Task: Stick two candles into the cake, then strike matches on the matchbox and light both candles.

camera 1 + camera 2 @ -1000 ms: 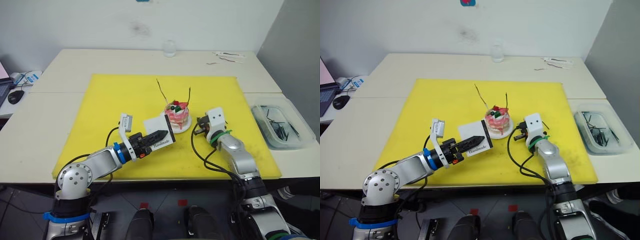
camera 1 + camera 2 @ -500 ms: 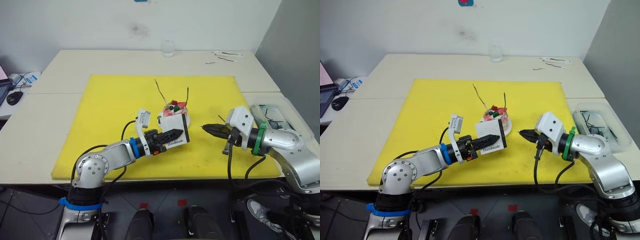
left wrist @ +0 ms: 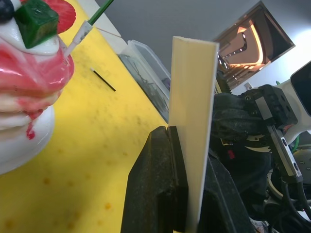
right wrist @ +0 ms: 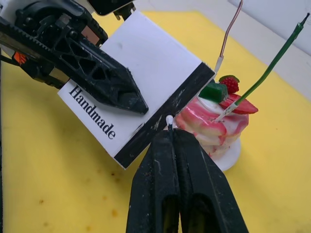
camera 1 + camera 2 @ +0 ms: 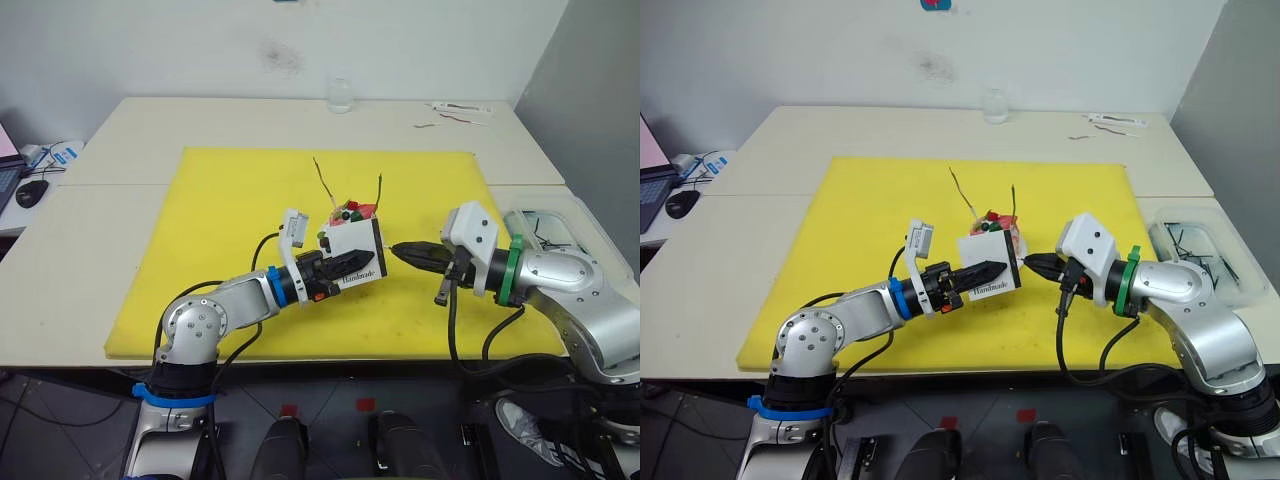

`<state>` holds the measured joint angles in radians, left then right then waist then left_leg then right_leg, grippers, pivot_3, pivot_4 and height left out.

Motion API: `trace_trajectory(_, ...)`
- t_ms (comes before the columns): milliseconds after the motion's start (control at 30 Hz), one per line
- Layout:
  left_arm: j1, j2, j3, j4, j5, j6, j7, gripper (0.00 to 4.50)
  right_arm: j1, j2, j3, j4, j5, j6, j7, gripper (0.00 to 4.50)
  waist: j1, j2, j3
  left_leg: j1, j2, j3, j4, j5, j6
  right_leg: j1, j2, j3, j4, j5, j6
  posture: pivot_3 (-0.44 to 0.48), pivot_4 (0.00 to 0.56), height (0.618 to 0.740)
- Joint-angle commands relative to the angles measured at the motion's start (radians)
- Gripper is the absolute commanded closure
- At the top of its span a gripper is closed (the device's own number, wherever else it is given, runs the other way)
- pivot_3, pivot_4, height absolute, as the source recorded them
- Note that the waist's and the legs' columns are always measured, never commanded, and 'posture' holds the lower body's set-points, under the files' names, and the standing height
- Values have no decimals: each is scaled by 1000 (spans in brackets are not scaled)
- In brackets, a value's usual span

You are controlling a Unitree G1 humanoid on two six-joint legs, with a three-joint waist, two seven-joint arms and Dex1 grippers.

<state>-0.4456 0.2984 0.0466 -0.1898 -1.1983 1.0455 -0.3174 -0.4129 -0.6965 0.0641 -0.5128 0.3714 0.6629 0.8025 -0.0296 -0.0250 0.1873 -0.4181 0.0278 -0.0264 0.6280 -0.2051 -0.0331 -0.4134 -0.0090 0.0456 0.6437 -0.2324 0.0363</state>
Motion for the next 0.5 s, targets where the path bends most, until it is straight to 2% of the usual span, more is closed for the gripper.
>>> trace_trajectory(33, -25, -12, 18, -26, -21, 6, -7, 4500, -21, 1, 8, -8, -11, -25, -5, 4467, 0, 0, 0, 0, 0, 0, 0, 0, 0, 0, 0, 0, 0, 0, 0, 0, 150, 740)
trace_trajectory(500, -27, -28, 31, -33, -13, 17, -6, 4500, -62, -1, 47, 21, -48, -52, 10, 4467, 0, 0, 0, 0, 0, 0, 0, 0, 0, 0, 0, 0, 0, 0, 0, 0, 150, 740)
